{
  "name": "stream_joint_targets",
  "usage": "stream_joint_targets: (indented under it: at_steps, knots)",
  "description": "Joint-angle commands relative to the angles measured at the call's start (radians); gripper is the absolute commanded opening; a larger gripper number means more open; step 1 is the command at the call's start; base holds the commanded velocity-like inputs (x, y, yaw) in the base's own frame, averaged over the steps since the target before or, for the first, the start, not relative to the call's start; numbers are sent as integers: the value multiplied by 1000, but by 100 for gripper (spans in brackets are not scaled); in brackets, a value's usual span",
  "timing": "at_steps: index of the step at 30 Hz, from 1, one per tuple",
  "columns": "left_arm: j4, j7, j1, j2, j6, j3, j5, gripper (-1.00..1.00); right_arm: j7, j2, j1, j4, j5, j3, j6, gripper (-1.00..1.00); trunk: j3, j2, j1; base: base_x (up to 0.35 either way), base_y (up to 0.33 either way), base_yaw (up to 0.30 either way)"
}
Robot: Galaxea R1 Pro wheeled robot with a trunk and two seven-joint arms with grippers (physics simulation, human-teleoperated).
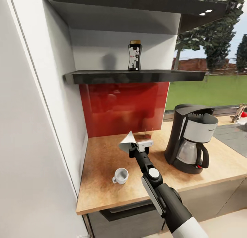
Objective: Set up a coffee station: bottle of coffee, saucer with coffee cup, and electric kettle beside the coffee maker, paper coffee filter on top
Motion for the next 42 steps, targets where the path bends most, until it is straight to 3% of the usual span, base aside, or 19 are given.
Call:
stream_joint_targets:
  at_steps: [1, 24, 42]
  knots:
    - [-2, 0, 1, 0, -1, -1, 5, 100, -4, 0, -1, 0, -13, 3, 3, -100, -2, -2, 0, -259, 183, -298]
    - [-28, 0, 1, -1, 0, 1, 5, 100, -3, 0, 11, 2, -12, 3, 3, -100, -2, -2, 0, -126, 74, -297]
    - [-28, 0, 1, -1, 1, 1, 8, 100, -3, 0, 12, 3, -13, 3, 3, -100, -2, -2, 0, -7, 60, -297]
